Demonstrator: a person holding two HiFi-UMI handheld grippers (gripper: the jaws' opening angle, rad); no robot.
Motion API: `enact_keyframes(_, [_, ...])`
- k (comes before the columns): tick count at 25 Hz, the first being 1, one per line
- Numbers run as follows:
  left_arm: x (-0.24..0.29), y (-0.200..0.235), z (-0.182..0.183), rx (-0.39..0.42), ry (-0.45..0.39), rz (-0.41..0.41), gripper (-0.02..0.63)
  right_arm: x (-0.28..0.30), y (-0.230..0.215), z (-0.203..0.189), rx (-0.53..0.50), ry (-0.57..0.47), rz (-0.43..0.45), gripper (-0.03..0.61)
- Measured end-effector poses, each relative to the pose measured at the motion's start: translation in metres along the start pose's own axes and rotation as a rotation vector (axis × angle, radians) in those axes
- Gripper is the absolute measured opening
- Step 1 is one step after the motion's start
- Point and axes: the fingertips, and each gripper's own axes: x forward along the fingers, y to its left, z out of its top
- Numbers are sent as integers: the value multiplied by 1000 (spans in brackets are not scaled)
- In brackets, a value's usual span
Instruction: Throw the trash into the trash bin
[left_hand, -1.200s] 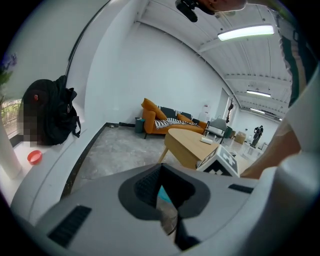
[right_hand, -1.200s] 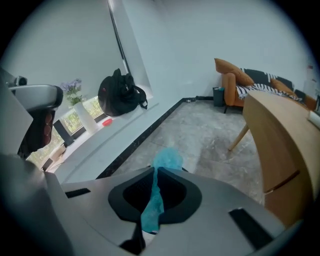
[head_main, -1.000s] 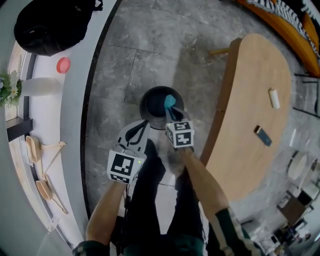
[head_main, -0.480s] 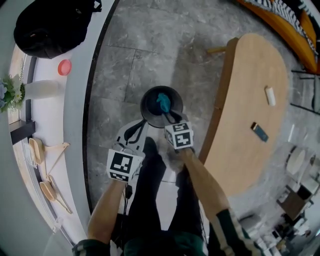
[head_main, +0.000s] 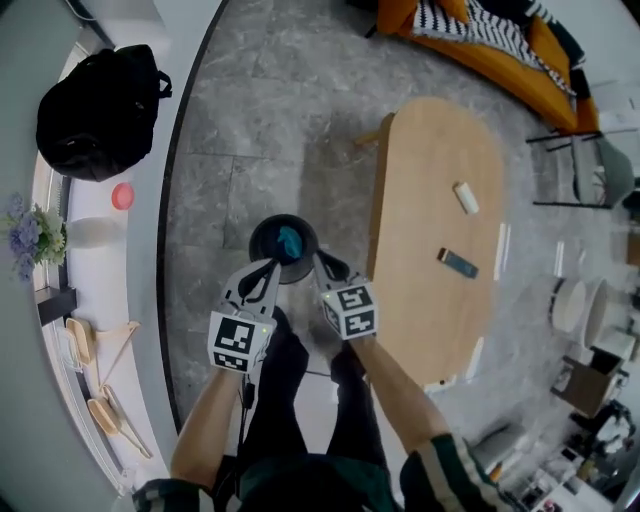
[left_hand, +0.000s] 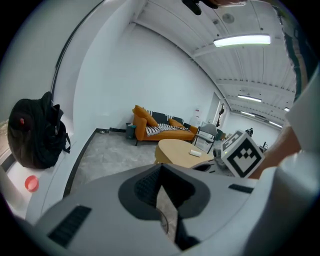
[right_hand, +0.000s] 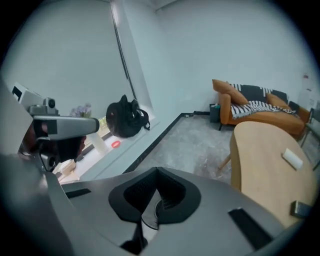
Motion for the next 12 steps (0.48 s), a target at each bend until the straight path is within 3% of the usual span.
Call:
enact_keyframes(6, [4, -49, 51, 32, -19, -57, 2, -88, -36, 48, 23, -113, -72, 2])
enact_keyframes(12, [28, -109, 90, 64, -37, -106, 2, -169, -110, 44, 163, -203, -187, 2])
